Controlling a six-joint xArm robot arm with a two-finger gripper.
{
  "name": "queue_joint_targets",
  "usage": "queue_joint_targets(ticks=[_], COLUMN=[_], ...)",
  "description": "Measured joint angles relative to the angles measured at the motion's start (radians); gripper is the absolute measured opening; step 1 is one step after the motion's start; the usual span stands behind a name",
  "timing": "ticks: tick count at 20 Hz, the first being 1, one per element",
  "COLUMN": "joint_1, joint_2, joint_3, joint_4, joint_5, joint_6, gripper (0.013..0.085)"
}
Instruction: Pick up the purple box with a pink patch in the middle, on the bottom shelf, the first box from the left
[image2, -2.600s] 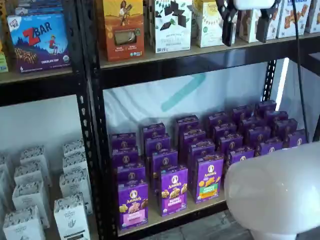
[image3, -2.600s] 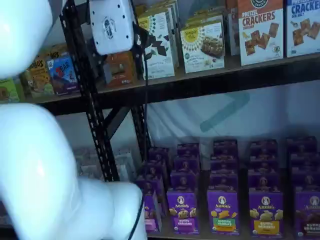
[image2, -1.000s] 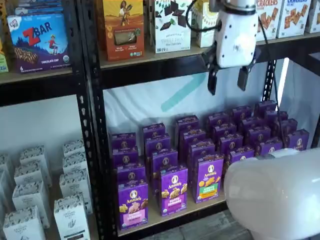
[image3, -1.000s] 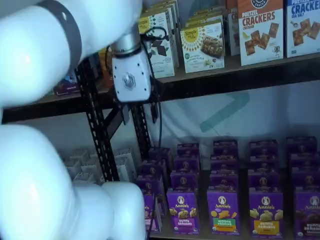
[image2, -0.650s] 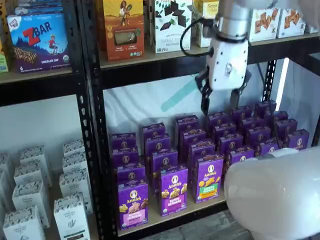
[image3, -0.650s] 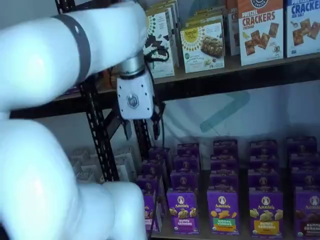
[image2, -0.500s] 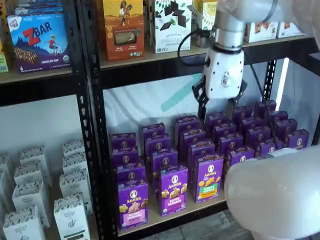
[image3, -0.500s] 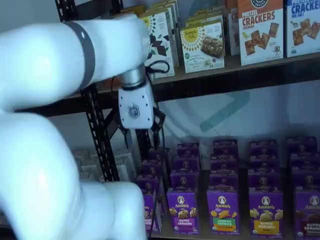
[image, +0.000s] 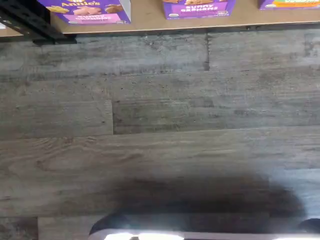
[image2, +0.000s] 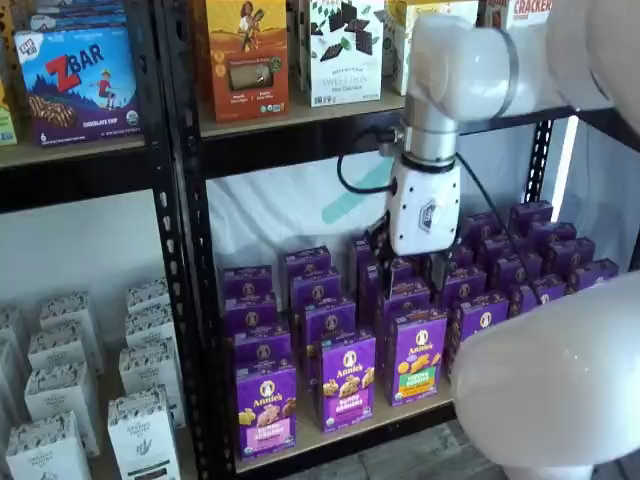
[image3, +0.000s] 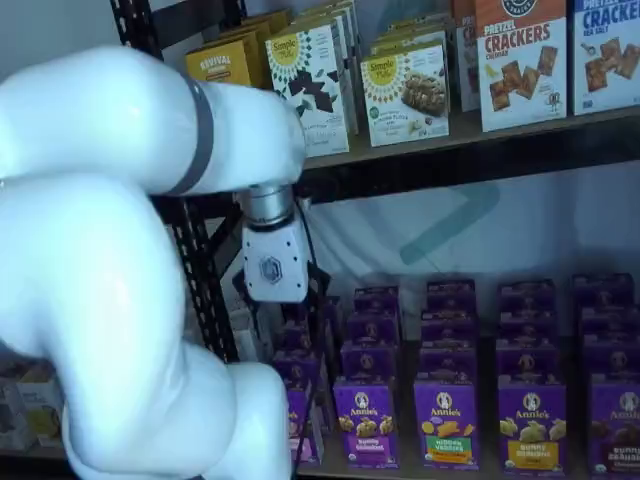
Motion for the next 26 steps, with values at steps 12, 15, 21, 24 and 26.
queue_joint_targets(ticks=[12, 15, 21, 24, 26], joint_1=[0.054, 0.066, 0.091, 0.101, 0.107], joint_2=[0.178, 0.216, 0.308, 0.351, 0.384], joint_3=[0.092, 0.109, 0.115, 0.126, 0.129], joint_4=[0.046, 0.041, 0.025, 0.015, 0.004], joint_5=[-0.278, -0.346, -0.426, -0.484, -0.519], joint_6=[0.008, 0.018, 0.047, 0.060, 0.073], gripper=[0.0850, 0.0850, 0.0850, 0.0850, 0.0850])
